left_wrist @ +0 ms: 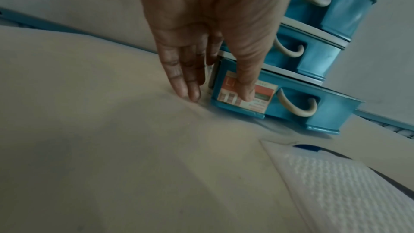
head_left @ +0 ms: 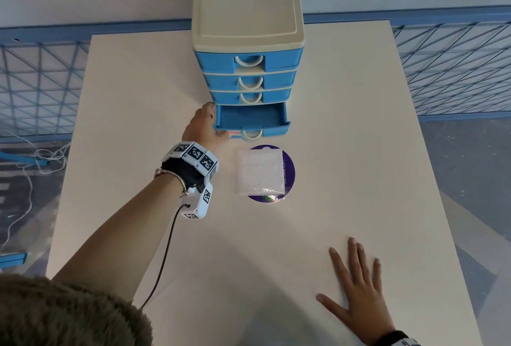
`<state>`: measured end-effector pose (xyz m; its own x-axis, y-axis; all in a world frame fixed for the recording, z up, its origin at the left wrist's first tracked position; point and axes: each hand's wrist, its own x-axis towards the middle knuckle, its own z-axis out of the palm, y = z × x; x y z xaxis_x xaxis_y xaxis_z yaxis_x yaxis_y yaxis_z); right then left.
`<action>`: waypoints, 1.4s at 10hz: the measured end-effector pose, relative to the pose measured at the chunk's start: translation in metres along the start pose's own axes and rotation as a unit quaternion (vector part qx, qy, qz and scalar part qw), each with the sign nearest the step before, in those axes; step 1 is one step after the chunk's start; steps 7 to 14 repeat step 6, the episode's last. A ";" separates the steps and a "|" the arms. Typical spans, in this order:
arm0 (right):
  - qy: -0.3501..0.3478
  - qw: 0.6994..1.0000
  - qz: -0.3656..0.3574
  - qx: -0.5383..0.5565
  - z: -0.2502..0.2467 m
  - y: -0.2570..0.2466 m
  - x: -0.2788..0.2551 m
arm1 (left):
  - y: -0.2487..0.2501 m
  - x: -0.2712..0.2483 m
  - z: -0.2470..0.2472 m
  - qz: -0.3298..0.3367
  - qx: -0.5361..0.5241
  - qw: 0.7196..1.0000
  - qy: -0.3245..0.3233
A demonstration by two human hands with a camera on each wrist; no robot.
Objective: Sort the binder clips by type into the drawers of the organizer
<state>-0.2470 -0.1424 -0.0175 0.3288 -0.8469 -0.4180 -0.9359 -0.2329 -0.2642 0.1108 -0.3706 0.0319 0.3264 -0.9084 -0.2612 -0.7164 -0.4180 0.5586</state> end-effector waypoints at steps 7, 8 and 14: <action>0.036 0.999 -0.007 0.028 0.004 -0.001 0.006 | 0.008 0.040 0.003 -0.042 0.055 0.996 0.052; 0.036 0.999 -0.007 0.028 0.004 -0.001 0.006 | 0.008 0.040 0.003 -0.042 0.055 0.996 0.052; 0.036 0.999 -0.007 0.028 0.004 -0.001 0.006 | 0.008 0.040 0.003 -0.042 0.055 0.996 0.052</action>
